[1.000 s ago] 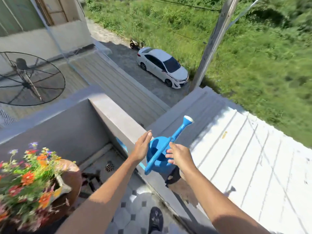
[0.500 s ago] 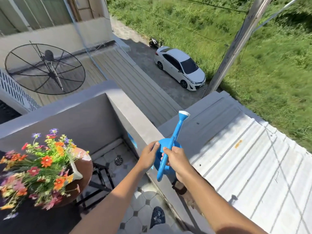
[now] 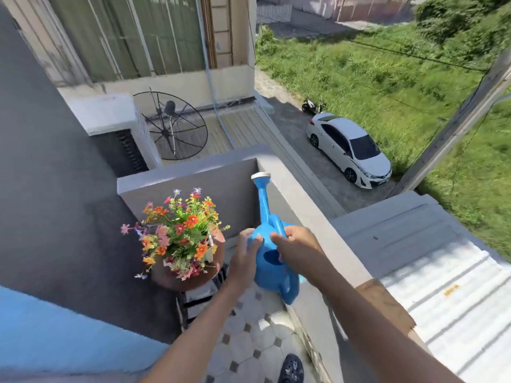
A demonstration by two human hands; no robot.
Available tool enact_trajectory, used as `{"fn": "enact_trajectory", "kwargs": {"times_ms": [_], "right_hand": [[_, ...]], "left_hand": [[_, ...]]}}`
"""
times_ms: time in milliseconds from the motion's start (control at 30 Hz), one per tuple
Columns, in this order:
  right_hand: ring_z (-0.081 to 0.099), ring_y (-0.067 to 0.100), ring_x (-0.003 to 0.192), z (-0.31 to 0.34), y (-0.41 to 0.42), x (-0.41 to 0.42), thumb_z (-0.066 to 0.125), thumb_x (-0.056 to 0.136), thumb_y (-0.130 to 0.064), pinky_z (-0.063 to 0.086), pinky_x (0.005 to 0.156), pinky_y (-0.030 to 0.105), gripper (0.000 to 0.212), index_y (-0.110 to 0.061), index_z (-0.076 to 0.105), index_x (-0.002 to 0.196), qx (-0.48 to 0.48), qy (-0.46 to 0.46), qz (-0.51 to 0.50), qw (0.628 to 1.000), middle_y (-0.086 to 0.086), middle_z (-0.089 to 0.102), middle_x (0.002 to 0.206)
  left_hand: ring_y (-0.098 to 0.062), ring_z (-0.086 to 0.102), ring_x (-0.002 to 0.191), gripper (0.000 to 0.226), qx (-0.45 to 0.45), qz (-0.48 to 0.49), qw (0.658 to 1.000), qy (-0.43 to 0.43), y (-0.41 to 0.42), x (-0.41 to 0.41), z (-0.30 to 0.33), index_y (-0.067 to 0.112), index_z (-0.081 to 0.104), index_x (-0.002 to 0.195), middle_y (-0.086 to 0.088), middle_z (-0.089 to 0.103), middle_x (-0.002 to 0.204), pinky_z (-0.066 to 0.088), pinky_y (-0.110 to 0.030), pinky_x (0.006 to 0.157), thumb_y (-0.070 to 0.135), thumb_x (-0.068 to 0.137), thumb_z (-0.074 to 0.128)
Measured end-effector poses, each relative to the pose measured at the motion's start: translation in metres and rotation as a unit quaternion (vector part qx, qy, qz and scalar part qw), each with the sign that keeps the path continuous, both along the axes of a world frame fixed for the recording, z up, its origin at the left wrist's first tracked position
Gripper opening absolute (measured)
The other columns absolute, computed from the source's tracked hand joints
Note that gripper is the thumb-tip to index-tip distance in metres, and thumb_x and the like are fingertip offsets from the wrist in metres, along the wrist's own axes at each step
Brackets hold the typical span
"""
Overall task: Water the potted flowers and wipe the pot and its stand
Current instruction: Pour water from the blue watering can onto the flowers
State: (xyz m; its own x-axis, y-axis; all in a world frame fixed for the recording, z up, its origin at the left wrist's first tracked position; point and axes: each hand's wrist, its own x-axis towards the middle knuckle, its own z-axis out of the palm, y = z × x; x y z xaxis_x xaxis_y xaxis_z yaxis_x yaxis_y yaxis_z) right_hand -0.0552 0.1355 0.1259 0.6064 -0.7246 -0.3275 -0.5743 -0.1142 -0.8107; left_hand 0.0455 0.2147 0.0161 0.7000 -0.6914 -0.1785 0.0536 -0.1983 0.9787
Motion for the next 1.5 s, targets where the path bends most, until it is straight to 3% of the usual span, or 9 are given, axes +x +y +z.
{"fn": "enact_trajectory", "kwargs": {"times_ms": [100,400,533,667,767,933,1100,1233,1500], "right_hand": [[0.051,0.016,0.041,0.016,0.035,0.024,0.051,0.094,-0.029,0.046,0.041,0.025,0.034,-0.007,0.052,0.068,-0.078,0.019,0.063,0.995,0.012,0.056,0.061],[0.046,0.023,0.053,0.026,0.099,0.095,0.046,0.099,-0.034,0.038,0.047,0.028,0.042,-0.011,0.037,0.065,-0.207,0.088,0.173,0.959,0.005,0.044,0.064],[0.045,0.020,0.053,0.034,0.112,0.117,0.040,0.102,-0.027,0.034,0.045,0.029,0.043,-0.015,0.030,0.061,-0.261,0.130,0.227,0.929,0.004,0.040,0.065],[0.063,0.036,0.093,0.048,0.122,0.135,0.030,0.105,-0.017,0.051,0.074,0.039,0.043,-0.016,0.029,0.062,-0.310,0.184,0.305,0.881,0.015,0.049,0.089],[0.065,0.035,0.095,0.055,0.125,0.148,0.041,0.101,-0.017,0.047,0.064,0.033,0.024,-0.004,0.058,0.089,-0.329,0.238,0.344,0.847,0.018,0.059,0.098],[0.053,0.023,0.091,0.069,0.132,0.160,0.065,0.089,-0.010,0.032,0.053,0.027,0.043,-0.002,0.055,0.130,-0.362,0.319,0.341,0.807,0.015,0.058,0.120],[0.057,0.025,0.087,0.072,0.130,0.166,0.059,0.093,-0.007,0.033,0.047,0.027,0.051,-0.002,0.044,0.142,-0.274,0.308,0.256,0.874,0.014,0.055,0.111],[0.054,0.028,0.111,0.073,0.122,0.167,0.059,0.094,-0.006,0.027,0.048,0.028,0.067,-0.010,0.026,0.153,-0.302,0.319,0.281,0.853,0.016,0.049,0.128],[0.052,0.029,0.093,0.060,0.094,0.155,0.054,0.091,0.001,0.044,0.069,0.033,0.063,-0.012,0.035,0.150,-0.270,0.288,0.240,0.887,0.012,0.050,0.098]], "left_hand": [[-0.026,0.063,0.107,0.046,-0.019,0.022,0.999,0.013,0.044,0.017,0.011,0.042,0.051,0.125,0.000,0.066,0.116,0.051,-0.055,0.091,0.067,0.086,0.047],[-0.031,0.064,0.090,0.035,-0.010,0.113,0.993,0.019,0.129,0.045,0.038,0.040,0.058,0.103,-0.006,0.068,0.095,0.050,-0.060,0.084,0.063,0.084,0.039],[-0.034,0.059,0.089,0.031,0.018,0.136,0.991,0.005,0.146,0.053,0.054,0.023,0.054,0.099,-0.012,0.063,0.090,0.047,-0.054,0.082,0.049,0.093,0.037],[-0.018,0.052,0.083,0.019,0.065,0.138,0.988,-0.004,0.154,0.065,0.059,0.026,0.046,0.101,0.006,0.053,0.084,0.041,-0.033,0.071,0.042,0.100,0.034],[-0.029,0.060,0.092,0.040,0.065,0.129,0.989,0.000,0.156,0.072,0.058,0.023,0.056,0.105,-0.010,0.064,0.097,0.048,-0.044,0.079,0.052,0.093,0.032],[-0.025,0.061,0.095,0.055,0.070,0.113,0.990,0.039,0.155,0.077,0.061,0.024,0.057,0.109,-0.009,0.065,0.102,0.048,-0.045,0.086,0.063,0.082,0.030],[-0.020,0.051,0.076,0.043,0.065,0.102,0.991,0.063,0.154,0.080,0.065,0.011,0.055,0.104,-0.011,0.055,0.086,0.036,-0.033,0.066,0.046,0.097,0.032],[-0.018,0.044,0.071,0.045,0.084,0.087,0.991,0.057,0.149,0.081,0.062,0.005,0.052,0.102,-0.009,0.047,0.082,0.030,-0.032,0.060,0.044,0.099,0.031],[-0.023,0.053,0.077,0.059,0.081,0.051,0.993,0.075,0.120,0.077,0.055,0.014,0.056,0.095,-0.022,0.059,0.092,0.039,-0.038,0.068,0.066,0.080,0.031]]}}
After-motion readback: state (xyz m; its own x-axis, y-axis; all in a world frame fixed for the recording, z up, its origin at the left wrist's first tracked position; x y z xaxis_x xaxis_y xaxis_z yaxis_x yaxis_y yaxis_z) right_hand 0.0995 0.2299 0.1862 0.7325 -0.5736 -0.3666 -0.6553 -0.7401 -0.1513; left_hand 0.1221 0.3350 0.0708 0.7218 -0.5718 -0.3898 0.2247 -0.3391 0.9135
